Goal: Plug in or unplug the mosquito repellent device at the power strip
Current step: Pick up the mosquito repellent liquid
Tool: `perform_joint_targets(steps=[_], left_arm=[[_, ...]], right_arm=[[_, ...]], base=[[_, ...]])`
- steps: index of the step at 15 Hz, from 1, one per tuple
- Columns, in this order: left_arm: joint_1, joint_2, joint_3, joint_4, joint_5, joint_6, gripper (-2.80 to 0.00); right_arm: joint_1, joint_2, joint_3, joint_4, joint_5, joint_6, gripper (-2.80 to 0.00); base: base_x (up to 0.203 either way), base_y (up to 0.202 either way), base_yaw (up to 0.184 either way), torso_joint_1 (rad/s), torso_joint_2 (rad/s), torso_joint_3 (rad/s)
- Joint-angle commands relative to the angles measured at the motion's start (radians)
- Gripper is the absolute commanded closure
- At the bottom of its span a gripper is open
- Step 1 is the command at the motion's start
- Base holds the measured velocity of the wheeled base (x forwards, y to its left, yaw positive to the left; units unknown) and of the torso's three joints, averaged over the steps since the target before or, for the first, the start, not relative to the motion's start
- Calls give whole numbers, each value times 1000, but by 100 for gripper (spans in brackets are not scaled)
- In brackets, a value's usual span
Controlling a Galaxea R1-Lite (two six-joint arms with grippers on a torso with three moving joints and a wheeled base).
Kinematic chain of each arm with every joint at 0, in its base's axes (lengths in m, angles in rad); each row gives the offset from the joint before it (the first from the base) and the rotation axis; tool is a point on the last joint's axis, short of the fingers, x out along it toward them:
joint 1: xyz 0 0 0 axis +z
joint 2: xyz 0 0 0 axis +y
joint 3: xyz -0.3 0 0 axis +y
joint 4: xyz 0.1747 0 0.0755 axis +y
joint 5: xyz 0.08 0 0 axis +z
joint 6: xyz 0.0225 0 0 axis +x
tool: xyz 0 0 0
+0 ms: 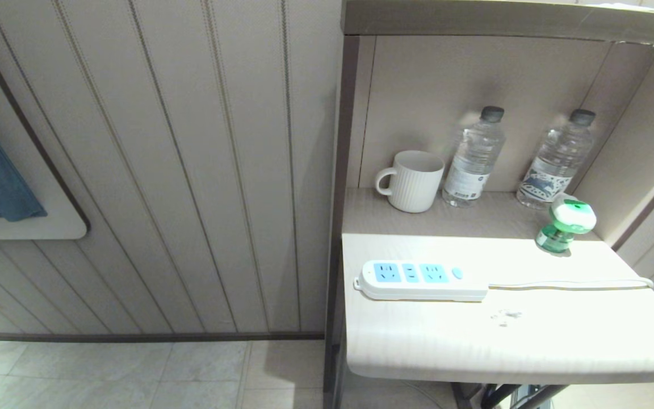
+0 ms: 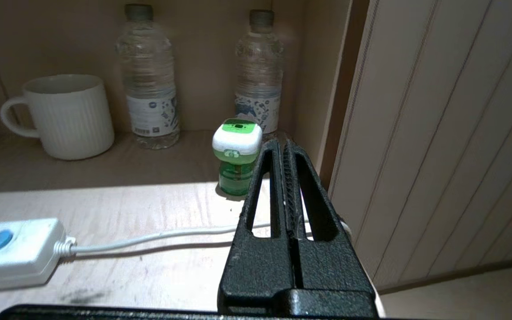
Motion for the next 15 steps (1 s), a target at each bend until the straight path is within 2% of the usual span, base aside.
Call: perform_joint_targets(steps=[1, 4, 5, 6, 8, 15], left_arm=[[0, 1, 0, 0, 0, 0, 0], [0, 1, 0, 1, 0, 0, 0], [0, 1, 0, -1, 0, -1, 0], [0, 1, 0, -1, 0, -1, 0], [0, 1, 0, -1, 0, -1, 0], [0, 1, 0, 0, 0, -1, 0]], right_arm=[[2, 228, -36, -64, -33, 71, 0], [7, 350, -122, -43, -51, 157, 0], [8, 384, -147, -36, -57, 177, -93], [8, 416, -162, -32, -78, 210, -280], [5, 438, -190, -30, -101, 263, -280], [-3, 525, -219, -49, -107, 230, -280]], base=[[0, 0, 0, 0, 0, 0], [0, 0, 0, 0, 0, 0], [0, 0, 0, 0, 0, 0], [0, 0, 0, 0, 0, 0], [0, 0, 0, 0, 0, 0], [0, 0, 0, 0, 0, 0]])
